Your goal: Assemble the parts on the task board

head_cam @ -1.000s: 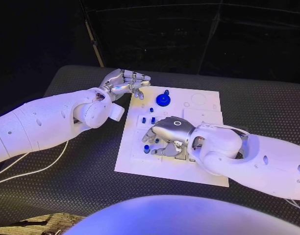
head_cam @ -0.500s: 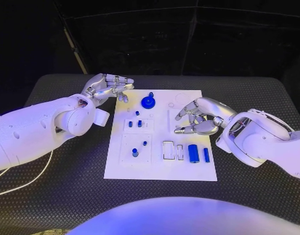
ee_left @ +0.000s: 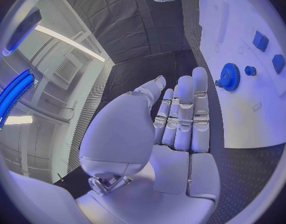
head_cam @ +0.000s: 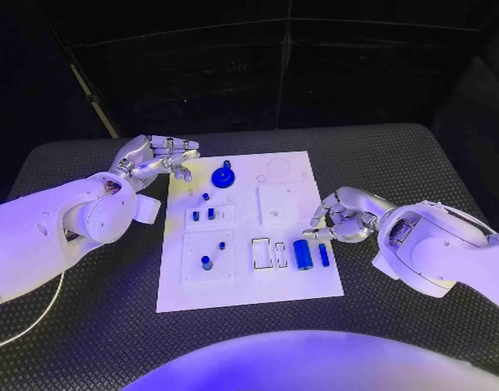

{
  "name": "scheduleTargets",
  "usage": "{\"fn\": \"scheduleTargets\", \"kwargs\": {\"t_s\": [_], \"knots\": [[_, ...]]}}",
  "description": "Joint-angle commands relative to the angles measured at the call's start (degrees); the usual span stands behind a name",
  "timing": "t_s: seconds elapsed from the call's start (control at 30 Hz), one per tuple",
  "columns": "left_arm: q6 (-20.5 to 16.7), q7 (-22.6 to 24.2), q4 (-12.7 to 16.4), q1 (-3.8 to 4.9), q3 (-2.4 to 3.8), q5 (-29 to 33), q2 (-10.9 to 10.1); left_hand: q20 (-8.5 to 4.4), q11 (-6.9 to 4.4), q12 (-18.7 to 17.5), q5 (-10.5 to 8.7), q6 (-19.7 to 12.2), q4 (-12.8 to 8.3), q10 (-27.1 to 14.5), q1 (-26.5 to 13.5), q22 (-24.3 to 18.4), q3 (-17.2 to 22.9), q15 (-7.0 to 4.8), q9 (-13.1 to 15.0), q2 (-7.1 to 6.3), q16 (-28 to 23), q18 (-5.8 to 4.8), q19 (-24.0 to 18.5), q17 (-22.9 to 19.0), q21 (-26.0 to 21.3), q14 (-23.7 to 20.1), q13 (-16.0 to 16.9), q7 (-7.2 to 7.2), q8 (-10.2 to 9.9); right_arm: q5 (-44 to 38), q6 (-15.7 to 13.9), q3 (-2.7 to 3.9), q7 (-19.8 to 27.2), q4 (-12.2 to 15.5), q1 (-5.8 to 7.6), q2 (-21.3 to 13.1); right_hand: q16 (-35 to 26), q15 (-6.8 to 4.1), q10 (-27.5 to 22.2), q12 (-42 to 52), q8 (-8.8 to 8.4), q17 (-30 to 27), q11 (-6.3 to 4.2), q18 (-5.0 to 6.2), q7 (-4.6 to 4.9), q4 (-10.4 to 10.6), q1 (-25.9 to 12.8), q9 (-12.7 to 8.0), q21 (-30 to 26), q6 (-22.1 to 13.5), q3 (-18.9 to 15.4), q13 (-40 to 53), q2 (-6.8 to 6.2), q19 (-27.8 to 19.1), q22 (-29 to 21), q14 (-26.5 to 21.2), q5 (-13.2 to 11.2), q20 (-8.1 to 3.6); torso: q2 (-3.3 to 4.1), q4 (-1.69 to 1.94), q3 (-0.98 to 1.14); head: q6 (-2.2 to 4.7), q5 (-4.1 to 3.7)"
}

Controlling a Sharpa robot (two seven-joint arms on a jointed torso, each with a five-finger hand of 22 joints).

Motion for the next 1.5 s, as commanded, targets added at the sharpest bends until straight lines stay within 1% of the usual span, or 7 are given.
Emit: {"fn": "scheduleTargets", "kwargs": {"t_s": [0.03,0.23,0.4,0.7,0.97,1.3,1.5], "knots": [[0.67,0.46,0.19,-0.07,0.05,-0.01,-0.05,0.39,-0.02,0.23,0.03,-0.09,-0.12,-0.49,0.14,-0.07,-0.34,-0.08,0.06,0.52,-0.27,1.18,-0.08,-0.1,-0.36,-0.41,0.07,-0.11,0.21,-7.01,-0.7,0.06,-6.85,1.17,-1.75,0.06,0.27,0.42,0.46,0.22,0.74,5.67,0.14,-0.57,-0.17,0.14,-0.72,0.11,0.35,-0.42,-0.53,0.17,0.07,1.94,2.62,4.26,1.69,0.13,-0.24,-0.58,0.15,-0.16,0.19],[0.75,0.53,0.29,-0.26,0.05,-0.01,-0.13,0.39,-0.02,0.23,0.03,-0.09,-0.12,-0.49,0.14,-0.07,-0.34,-0.08,0.06,0.52,-0.27,1.18,-0.08,-0.1,-0.36,-0.41,0.07,-0.11,0.21,-10.7,-1.32,0.07,-9.38,1.31,-4.6,1.36,0.39,0.23,0.45,0.1,2.56,5.96,-0.15,-0.58,-0.52,0.32,-2.28,0.59,0.48,0.09,-1.23,0.14,-0.21,1.96,2.83,4.27,1.82,0.04,-0.3,-0.61,0.19,-0.28,0.37],[0.7,0.53,0.31,-0.35,0.05,-0.01,-0.33,0.4,-0.01,0.28,0.02,-0.08,-0.07,-0.5,0.06,-0.08,-0.39,-0.07,0.07,0.54,-0.27,1.18,-0.08,-0.1,-0.38,-0.43,0.08,-0.1,0.23,-13.24,-1.48,0.07,-10.3,1.41,-5.49,2.08,0.5,-0.12,0.38,-0.11,5.0,6.31,-0.55,-0.58,-1.01,0.35,-4.68,1.72,0.52,0.01,-1.62,0.04,-1.03,1.91,2.89,4.3,-0.05,-0.25,-0.28,-0.69,0.12,-0.28,0.41],[0.77,0.53,0.34,-0.43,0.05,-0.01,-0.37,0.4,-0.01,0.28,0.02,-0.08,-0.07,-0.5,0.06,-0.08,-0.39,-0.07,0.07,0.54,-0.27,1.18,-0.08,-0.1,-0.38,-0.43,0.08,-0.1,0.23,-15.35,-1.16,0.07,-10.58,1.0,-5.89,3.71,0.66,-0.32,0.58,-0.09,6.9,6.79,-0.8,-0.65,-1.3,0.35,-5.8,2.76,0.71,-0.49,-1.37,0.33,-1.64,2.01,3.27,4.38,-1.26,-0.45,-0.18,-0.62,0.0,-0.54,0.44],[0.75,0.49,0.43,-0.44,0.05,-0.01,-0.5,0.4,-0.01,0.28,0.02,-0.08,-0.07,-0.5,0.06,-0.08,-0.39,-0.07,0.07,0.54,-0.27,1.18,-0.08,-0.1,-0.38,-0.43,0.08,-0.1,0.23,-15.78,0.69,0.08,-10.82,-0.41,-5.94,5.24,0.8,-0.47,0.92,0.12,8.18,7.16,-1.0,-0.73,-1.53,0.29,-5.55,3.47,0.9,-0.59,-0.86,0.81,-1.36,2.13,3.66,4.44,-1.25,-0.58,-0.15,-0.52,-0.13,-0.85,0.58],[0.75,0.48,0.58,-0.45,0.06,-0.01,-0.67,0.4,-0.01,0.28,0.02,-0.08,-0.07,-0.5,0.06,-0.08,-0.39,-0.07,0.07,0.54,-0.27,1.18,-0.08,-0.1,-0.38,-0.43,0.08,-0.1,0.23,-16.79,3.47,0.08,-11.65,-2.41,-6.16,6.79,0.97,-0.78,1.18,0.14,10.53,7.69,-1.36,-0.82,-1.93,0.1,-3.74,4.85,1.16,-1.04,0.07,1.18,0.3,2.28,4.2,4.54,1.64,-0.86,-0.21,-0.56,-0.1,-1.21,1.01],[0.82,0.38,0.53,-0.45,0.06,-0.01,-0.68,0.4,-0.01,0.28,0.02,-0.08,-0.07,-0.5,0.06,-0.08,-0.39,-0.07,0.07,0.54,-0.27,1.18,-0.08,-0.1,-0.38,-0.43,0.08,-0.1,0.23,-17.04,4.71,0.08,-12.05,-2.78,-6.22,7.32,1.07,-0.91,1.31,0.11,11.46,7.98,-1.5,-0.88,-2.07,-0.14,-2.11,5.46,1.32,-1.3,0.36,1.36,1.45,2.37,4.52,4.59,3.22,-0.99,-0.26,-0.55,-0.12,-1.02,1.04]]}}
